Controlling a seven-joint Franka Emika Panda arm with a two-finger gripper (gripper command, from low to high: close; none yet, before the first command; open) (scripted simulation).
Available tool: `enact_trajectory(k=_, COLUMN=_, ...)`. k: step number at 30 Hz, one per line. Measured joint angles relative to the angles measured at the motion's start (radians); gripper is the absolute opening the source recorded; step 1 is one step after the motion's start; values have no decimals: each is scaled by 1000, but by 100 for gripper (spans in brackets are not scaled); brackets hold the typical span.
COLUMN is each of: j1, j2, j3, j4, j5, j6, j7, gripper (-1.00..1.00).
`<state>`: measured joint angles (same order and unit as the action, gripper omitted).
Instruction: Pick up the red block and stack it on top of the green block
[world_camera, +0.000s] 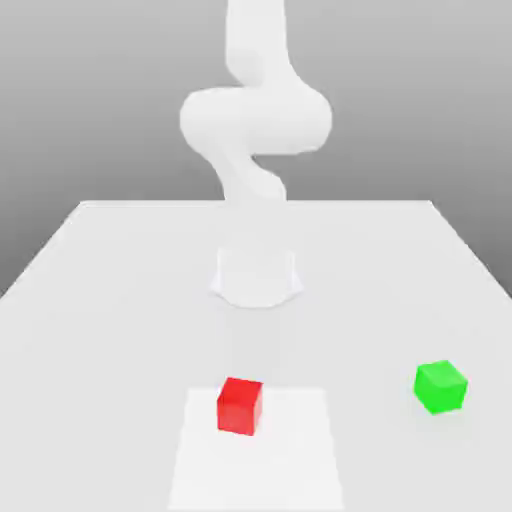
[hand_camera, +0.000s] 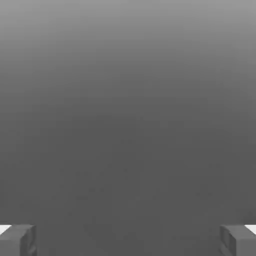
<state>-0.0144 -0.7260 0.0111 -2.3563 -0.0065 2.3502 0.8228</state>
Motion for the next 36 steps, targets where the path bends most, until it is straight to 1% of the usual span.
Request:
enact_trajectory(k=12, j1=-69, j2=431, j3=33, j4=-308, j5=-23, j6=284, j7=121, gripper=0)
enact_trajectory(k=17, j1=-77, j2=637, j3=25, j4=-448, j5=-3, j6=419, j7=154, gripper=0)
enact_trajectory(k=19, j1=-78, j2=711, j3=25, j4=-470, j5=5, j6=475, j7=158, gripper=0)
enact_trajectory(k=24, j1=-69, j2=893, j3=10, j4=-454, j5=-10, j6=628, j7=172, gripper=0)
enact_trajectory(k=25, j1=-66, j2=928, j3=6, j4=-450, j5=-15, j6=659, j7=175, gripper=-100)
enact_trajectory(k=32, j1=-67, j2=937, j3=6, j4=-449, j5=-19, j6=667, j7=179, gripper=-100)
enact_trajectory(k=36, j1=-74, j2=818, j3=17, j4=-465, j5=-2, j6=565, j7=167, gripper=-100)
